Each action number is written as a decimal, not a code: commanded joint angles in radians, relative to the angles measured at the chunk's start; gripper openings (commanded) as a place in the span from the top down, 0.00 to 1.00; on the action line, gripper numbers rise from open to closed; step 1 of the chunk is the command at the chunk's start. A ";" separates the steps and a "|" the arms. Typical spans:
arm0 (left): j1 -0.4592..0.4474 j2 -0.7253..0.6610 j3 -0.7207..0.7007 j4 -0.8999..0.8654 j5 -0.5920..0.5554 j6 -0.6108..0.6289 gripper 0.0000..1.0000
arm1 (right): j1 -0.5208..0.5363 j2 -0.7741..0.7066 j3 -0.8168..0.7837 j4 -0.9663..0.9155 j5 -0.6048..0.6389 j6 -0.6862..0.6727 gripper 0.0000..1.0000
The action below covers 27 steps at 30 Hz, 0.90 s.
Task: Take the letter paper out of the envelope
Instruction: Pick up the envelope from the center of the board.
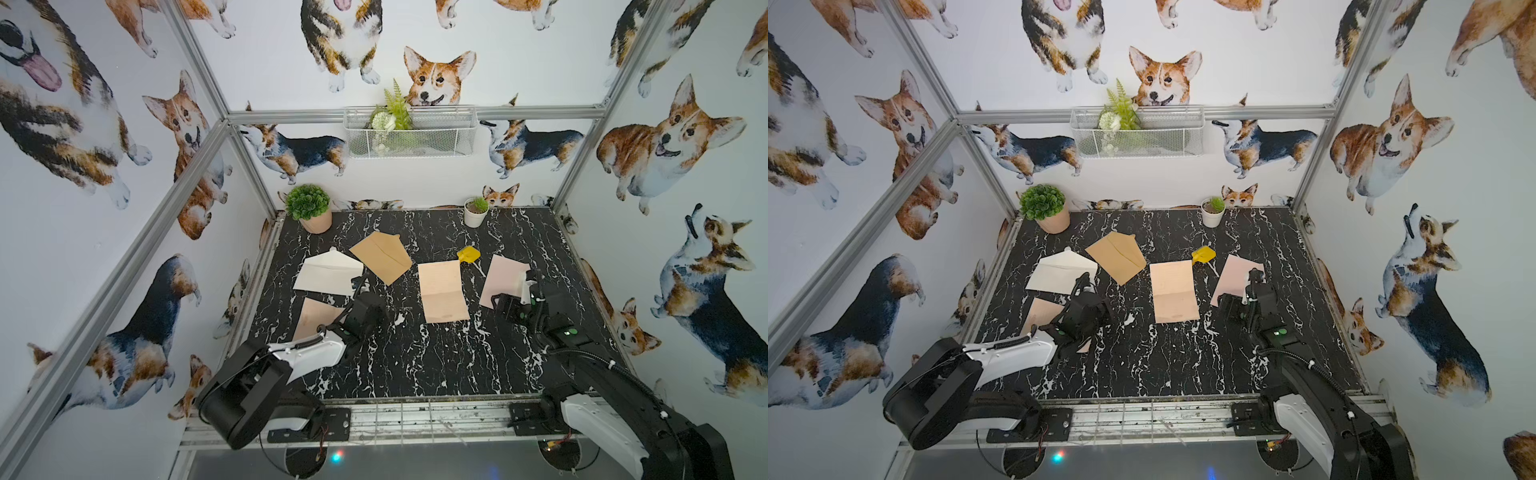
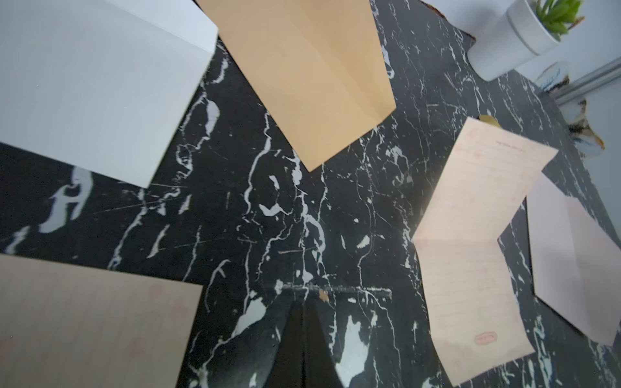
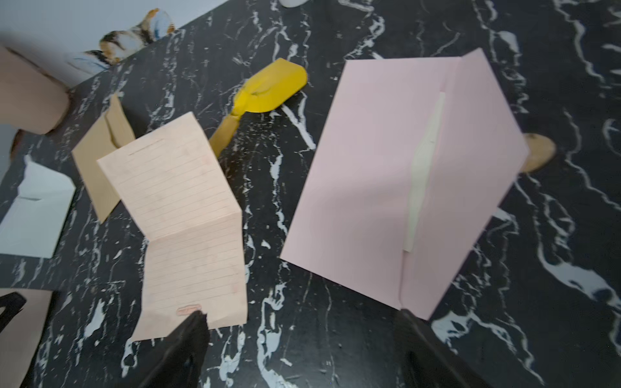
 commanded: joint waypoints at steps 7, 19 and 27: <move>-0.058 0.133 0.065 0.111 0.112 0.128 1.00 | -0.207 0.209 0.010 0.023 -0.087 0.060 0.13; -0.060 0.160 0.073 0.114 0.165 0.126 1.00 | -0.254 0.507 0.087 0.170 -0.235 0.057 0.31; -0.061 0.155 0.072 0.110 0.162 0.135 1.00 | -0.275 0.592 0.130 0.199 -0.297 0.060 0.91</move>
